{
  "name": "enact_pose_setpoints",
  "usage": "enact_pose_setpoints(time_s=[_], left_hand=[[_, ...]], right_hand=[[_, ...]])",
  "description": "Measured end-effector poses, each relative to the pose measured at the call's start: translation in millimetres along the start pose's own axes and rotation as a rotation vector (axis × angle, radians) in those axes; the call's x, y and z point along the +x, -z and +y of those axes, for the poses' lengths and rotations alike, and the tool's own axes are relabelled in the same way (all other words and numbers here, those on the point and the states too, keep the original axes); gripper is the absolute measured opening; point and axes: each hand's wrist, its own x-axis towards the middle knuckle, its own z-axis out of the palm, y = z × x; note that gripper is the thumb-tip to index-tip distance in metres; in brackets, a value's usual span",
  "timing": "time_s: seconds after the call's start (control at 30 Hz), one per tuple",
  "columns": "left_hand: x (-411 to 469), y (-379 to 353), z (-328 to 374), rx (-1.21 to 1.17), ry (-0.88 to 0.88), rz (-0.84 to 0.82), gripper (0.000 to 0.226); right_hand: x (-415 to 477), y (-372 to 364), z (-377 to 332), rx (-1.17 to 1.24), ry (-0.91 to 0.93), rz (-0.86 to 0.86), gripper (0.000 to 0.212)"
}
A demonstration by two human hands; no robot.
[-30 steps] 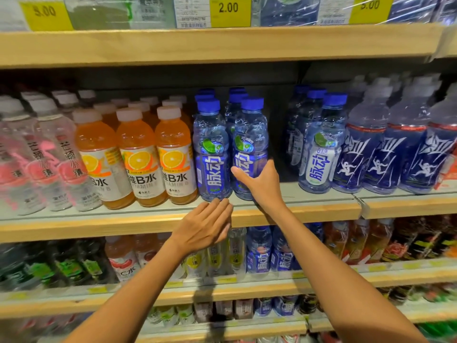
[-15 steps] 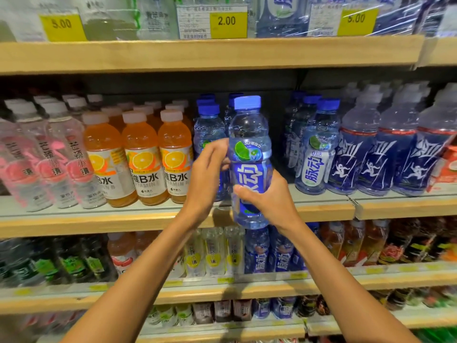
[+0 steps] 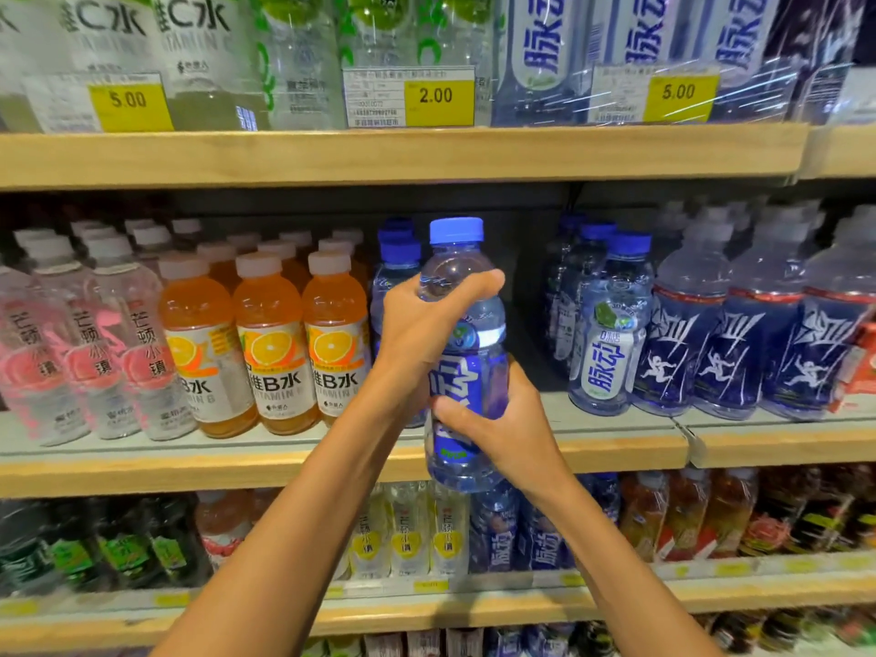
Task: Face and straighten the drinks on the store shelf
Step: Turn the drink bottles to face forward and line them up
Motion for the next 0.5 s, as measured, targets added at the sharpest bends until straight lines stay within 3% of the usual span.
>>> enact_pose_setpoints(time_s=[0.07,0.2,0.3,0.5], left_hand=[[6,2,0,-0.097,0.1,-0.1,0.014],[17,3,1,-0.327,0.288,-0.394,0.023],[24,-3,-3,-0.505,0.286,-0.557,0.061],[33,-3,-21,-0.594,0.295,-0.59,0.067]], right_hand=[[2,13,-1,0.188,-0.035,-0.105,0.066],[4,29,1,0.598,-0.291,-0.401,0.087],[6,29,8,0.708,-0.322,-0.618,0.086],[9,31,8,0.7,-0.33,-0.595,0.061]])
